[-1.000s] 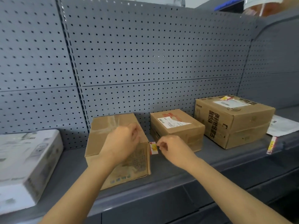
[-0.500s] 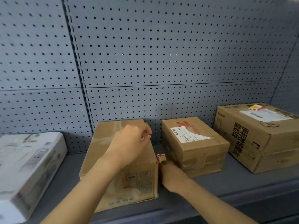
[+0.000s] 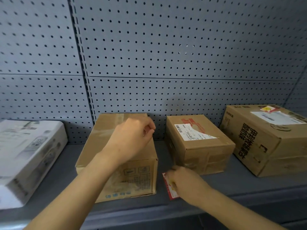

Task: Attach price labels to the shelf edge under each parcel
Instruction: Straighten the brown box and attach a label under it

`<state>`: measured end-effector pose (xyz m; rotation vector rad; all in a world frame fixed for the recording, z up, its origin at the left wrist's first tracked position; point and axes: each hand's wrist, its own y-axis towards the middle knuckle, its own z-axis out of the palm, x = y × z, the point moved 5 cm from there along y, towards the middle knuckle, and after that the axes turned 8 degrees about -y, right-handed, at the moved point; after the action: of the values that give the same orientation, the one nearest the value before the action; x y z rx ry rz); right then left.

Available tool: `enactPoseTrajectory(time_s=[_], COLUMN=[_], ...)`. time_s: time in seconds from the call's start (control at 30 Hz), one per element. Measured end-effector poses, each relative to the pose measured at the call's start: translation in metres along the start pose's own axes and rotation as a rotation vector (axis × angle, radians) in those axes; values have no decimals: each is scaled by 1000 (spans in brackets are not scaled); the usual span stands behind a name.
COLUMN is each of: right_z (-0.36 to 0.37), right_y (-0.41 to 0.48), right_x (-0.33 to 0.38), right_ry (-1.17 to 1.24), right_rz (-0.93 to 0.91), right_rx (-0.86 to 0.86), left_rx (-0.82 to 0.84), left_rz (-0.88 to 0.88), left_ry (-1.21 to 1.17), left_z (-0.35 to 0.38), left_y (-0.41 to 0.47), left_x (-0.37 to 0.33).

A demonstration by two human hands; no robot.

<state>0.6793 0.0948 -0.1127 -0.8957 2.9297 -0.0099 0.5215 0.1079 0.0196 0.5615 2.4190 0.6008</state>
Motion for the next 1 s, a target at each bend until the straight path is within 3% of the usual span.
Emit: enactPoseTrajectory(time_s=[0.13, 0.23, 0.43, 0.63, 0.8, 1.0], right_z=[-6, -6, 8, -1, -20, -36], right_y=[13, 22, 39, 37, 10, -24], right_x=[2, 4, 15, 12, 4, -2], right_ry=[-210, -328, -536, -535, -518, -453], right_rz=[-384, -457, -667, -642, -658, -568], right_rx=[173, 262, 234, 218, -85, -190], left_rx=[-18, -37, -16, -15, -11, -5], left_rz=[-6, -12, -25, -39, -40, 5], left_ry=[2, -2, -13, -19, -43, -80], left_z=[-6, -9, -13, -18, -23, -24], left_y=[-4, -10, -18, -26, -32, -45], left_x=[0, 0, 2, 8, 10, 10])
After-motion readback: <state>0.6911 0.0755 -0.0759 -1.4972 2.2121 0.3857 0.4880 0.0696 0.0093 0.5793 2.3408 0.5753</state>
